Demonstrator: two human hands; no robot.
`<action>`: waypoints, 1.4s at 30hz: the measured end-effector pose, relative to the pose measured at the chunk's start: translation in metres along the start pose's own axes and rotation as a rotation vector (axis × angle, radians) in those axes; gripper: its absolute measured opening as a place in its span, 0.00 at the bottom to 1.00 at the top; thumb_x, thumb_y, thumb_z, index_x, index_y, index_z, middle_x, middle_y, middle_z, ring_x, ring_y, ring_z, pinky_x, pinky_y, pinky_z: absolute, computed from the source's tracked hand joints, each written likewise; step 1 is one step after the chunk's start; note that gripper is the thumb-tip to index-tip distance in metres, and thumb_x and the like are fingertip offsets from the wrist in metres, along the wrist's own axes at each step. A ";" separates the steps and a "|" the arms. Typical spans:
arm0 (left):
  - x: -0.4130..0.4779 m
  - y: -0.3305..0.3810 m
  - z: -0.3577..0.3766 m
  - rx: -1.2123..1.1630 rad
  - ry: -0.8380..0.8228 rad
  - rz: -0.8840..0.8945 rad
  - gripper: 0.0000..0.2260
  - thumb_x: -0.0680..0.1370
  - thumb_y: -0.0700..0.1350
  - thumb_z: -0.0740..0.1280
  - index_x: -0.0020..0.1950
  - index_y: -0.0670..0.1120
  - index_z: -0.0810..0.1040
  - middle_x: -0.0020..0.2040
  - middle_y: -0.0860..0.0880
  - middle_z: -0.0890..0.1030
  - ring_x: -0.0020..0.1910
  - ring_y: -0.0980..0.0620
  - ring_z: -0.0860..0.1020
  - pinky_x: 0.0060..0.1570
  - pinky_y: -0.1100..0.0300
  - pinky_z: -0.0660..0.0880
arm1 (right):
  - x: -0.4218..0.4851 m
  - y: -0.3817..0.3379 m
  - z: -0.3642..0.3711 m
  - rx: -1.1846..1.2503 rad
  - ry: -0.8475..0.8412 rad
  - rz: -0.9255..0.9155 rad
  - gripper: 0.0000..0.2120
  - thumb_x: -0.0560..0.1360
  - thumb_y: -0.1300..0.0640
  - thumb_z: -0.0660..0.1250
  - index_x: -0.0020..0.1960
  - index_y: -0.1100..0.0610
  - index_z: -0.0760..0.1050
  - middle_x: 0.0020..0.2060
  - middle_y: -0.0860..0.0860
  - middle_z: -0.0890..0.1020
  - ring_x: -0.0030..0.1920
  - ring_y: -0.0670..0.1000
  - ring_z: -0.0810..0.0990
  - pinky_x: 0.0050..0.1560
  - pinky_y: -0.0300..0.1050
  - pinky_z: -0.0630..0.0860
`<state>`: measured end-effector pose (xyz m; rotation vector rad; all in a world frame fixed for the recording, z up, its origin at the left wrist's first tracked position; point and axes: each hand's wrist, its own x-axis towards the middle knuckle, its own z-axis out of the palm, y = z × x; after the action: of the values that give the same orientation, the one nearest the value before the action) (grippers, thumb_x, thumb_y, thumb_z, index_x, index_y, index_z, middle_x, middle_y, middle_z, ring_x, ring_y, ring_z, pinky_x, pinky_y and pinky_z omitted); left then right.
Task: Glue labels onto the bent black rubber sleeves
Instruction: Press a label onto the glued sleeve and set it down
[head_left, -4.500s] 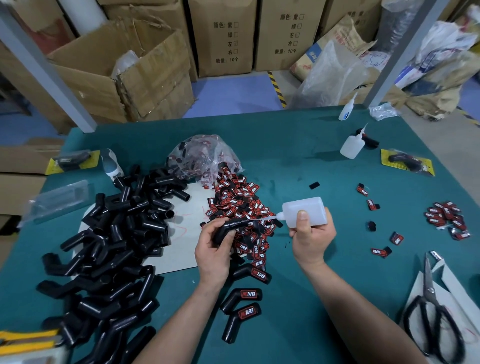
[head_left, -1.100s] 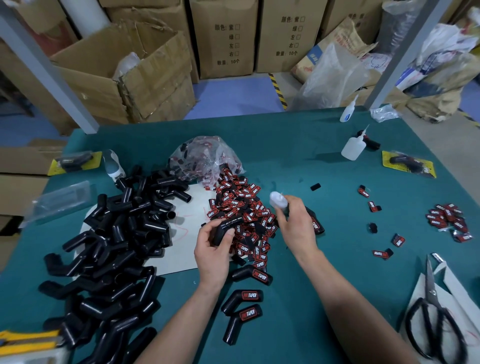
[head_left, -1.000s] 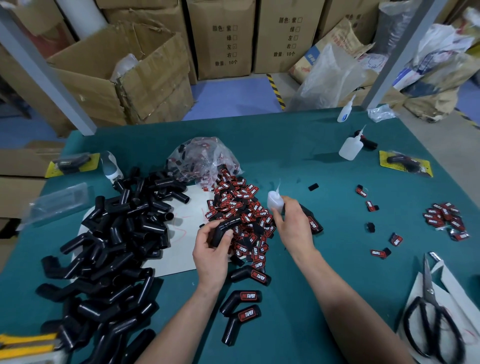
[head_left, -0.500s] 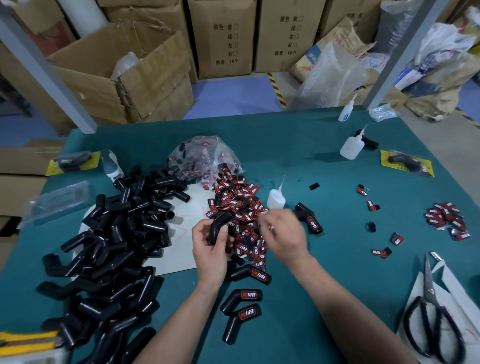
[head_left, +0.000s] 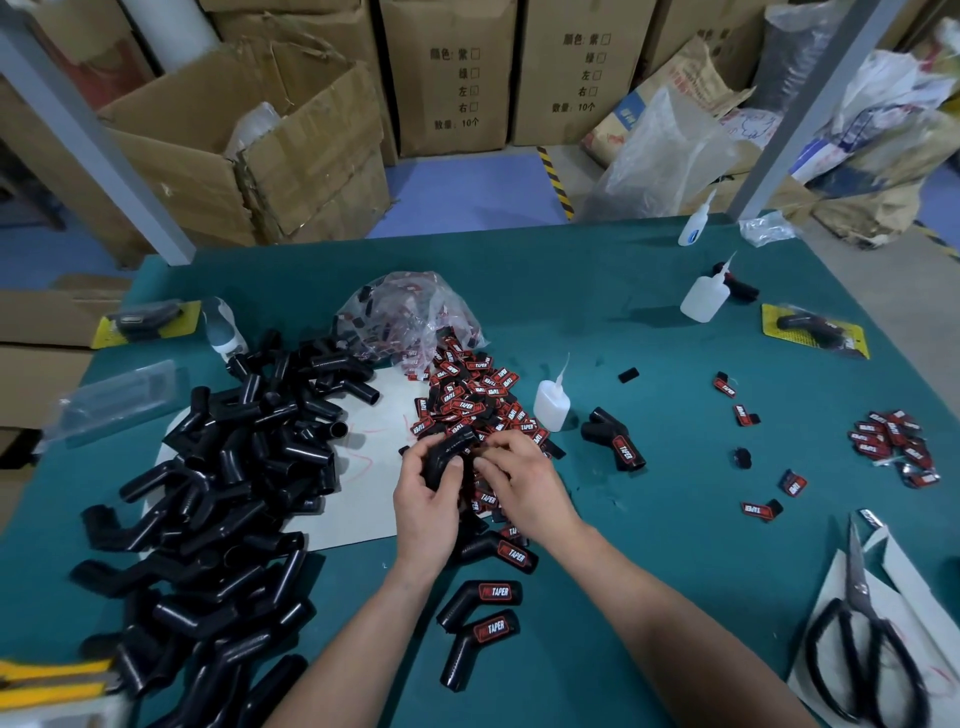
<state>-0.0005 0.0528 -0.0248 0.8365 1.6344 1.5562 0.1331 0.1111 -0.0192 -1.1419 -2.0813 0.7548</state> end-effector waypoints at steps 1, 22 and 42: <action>0.000 0.000 -0.001 0.004 -0.004 -0.005 0.15 0.82 0.39 0.69 0.60 0.59 0.79 0.53 0.58 0.85 0.52 0.58 0.83 0.52 0.67 0.77 | 0.000 0.000 -0.001 0.011 0.003 -0.002 0.08 0.81 0.60 0.68 0.51 0.63 0.84 0.52 0.53 0.80 0.52 0.51 0.78 0.57 0.38 0.74; 0.001 -0.004 -0.002 -0.038 -0.056 -0.030 0.15 0.82 0.41 0.70 0.60 0.61 0.78 0.53 0.49 0.86 0.51 0.48 0.86 0.53 0.49 0.83 | -0.004 0.007 -0.005 0.102 0.113 0.008 0.05 0.77 0.61 0.73 0.53 0.58 0.83 0.49 0.47 0.83 0.52 0.42 0.81 0.54 0.38 0.78; -0.002 0.001 -0.002 0.066 -0.094 0.047 0.18 0.83 0.43 0.69 0.60 0.69 0.75 0.56 0.61 0.83 0.56 0.58 0.82 0.56 0.63 0.78 | -0.007 0.017 -0.009 0.104 0.099 -0.140 0.04 0.76 0.60 0.74 0.51 0.53 0.83 0.49 0.46 0.85 0.51 0.47 0.83 0.56 0.40 0.77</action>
<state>-0.0017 0.0503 -0.0237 0.9745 1.6158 1.4788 0.1509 0.1146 -0.0274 -0.9471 -1.9922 0.7152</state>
